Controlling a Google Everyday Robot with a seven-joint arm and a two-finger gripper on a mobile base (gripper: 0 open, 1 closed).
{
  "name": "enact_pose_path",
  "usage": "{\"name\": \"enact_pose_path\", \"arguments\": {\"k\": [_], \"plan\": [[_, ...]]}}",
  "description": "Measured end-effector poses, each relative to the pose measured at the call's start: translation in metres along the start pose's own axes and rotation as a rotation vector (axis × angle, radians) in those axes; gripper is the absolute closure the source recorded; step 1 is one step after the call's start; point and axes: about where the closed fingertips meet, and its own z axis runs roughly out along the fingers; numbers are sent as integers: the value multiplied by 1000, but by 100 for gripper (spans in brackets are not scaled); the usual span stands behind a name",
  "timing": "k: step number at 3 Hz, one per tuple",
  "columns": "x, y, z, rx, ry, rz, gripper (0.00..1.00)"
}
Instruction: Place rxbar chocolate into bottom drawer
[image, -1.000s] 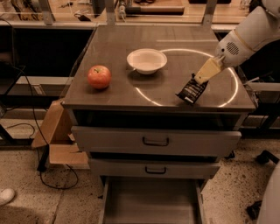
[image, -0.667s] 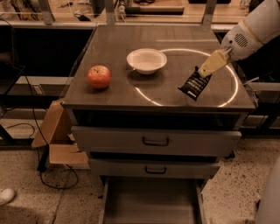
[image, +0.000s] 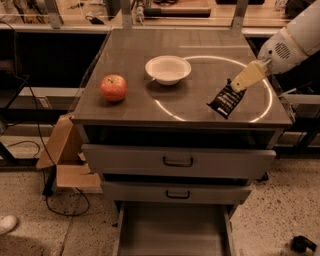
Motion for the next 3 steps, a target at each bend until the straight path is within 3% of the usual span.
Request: {"name": "enact_pose_path", "arguments": {"k": [3], "plan": [[70, 46, -22, 38, -30, 64, 100]]}}
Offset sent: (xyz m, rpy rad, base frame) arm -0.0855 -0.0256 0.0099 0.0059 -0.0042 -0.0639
